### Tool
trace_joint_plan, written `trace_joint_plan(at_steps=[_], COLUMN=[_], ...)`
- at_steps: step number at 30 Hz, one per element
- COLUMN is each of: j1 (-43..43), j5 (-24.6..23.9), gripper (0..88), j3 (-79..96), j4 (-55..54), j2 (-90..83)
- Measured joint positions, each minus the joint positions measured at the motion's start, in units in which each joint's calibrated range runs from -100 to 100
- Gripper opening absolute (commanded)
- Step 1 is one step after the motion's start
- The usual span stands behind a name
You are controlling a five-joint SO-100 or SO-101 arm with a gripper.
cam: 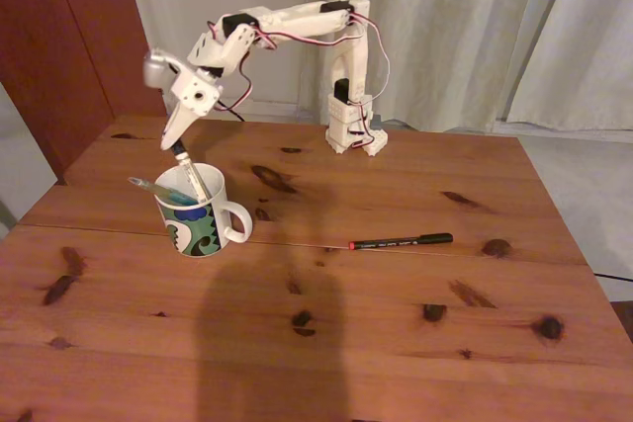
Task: Clean up the desk and place the pens and markers into the cup
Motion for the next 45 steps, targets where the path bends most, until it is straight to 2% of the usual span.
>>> trace_joint_plan(at_steps=[8, 16, 25, 31, 37, 45], j1=[-1.1, -1.2, -2.4, -7.9, -17.5, -30.3], j5=[0.0, 0.0, 0.4, 2.2, 2.2, 2.4], gripper=[12.0, 12.0, 12.0, 12.0, 12.0, 12.3], j3=[10.8, 14.0, 14.0, 14.0, 14.4, 23.8], j4=[0.0, 0.5, 14.5, 30.3, 43.6, 44.2], j2=[-12.9, -20.9, -31.5, -36.9, -41.5, -44.2])
